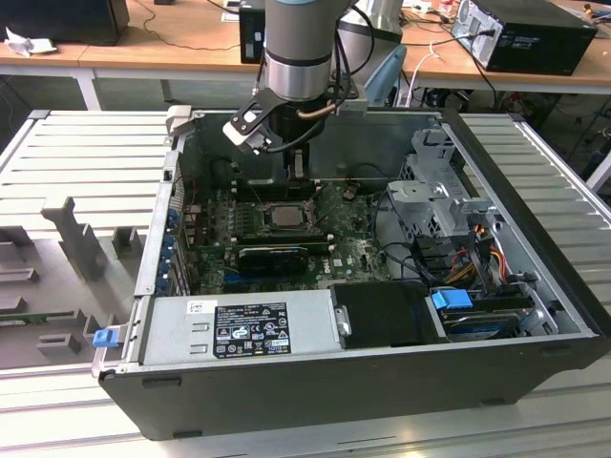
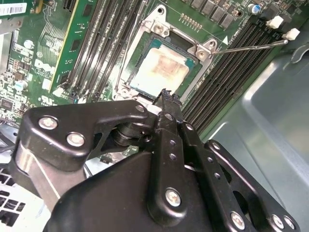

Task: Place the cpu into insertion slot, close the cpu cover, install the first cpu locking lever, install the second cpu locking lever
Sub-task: 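Close the cpu cover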

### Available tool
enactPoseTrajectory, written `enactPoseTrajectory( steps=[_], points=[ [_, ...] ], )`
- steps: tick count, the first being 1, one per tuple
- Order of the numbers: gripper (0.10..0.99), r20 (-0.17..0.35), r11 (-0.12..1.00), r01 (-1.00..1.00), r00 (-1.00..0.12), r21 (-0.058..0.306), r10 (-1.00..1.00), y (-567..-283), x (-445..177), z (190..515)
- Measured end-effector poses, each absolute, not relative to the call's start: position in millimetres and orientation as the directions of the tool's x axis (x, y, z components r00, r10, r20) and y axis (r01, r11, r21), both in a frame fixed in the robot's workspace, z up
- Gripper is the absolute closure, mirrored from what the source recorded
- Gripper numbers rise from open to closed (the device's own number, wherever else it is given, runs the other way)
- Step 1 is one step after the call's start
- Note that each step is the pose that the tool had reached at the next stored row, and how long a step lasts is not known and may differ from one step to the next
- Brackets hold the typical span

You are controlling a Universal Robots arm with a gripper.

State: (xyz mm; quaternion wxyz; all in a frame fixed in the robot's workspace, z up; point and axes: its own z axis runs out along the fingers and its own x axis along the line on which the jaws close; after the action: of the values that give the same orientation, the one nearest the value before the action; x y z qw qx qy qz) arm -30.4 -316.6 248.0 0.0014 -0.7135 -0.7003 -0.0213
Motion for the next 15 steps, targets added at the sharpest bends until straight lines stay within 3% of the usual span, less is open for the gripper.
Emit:
enactPoseTrajectory(
  steps=[15],
  points=[
    [0.98, 0.032, -0.021, 0.999, 0.02, 0.028, 0.999, -316.5, -30.2, 255.2]
  ],
)
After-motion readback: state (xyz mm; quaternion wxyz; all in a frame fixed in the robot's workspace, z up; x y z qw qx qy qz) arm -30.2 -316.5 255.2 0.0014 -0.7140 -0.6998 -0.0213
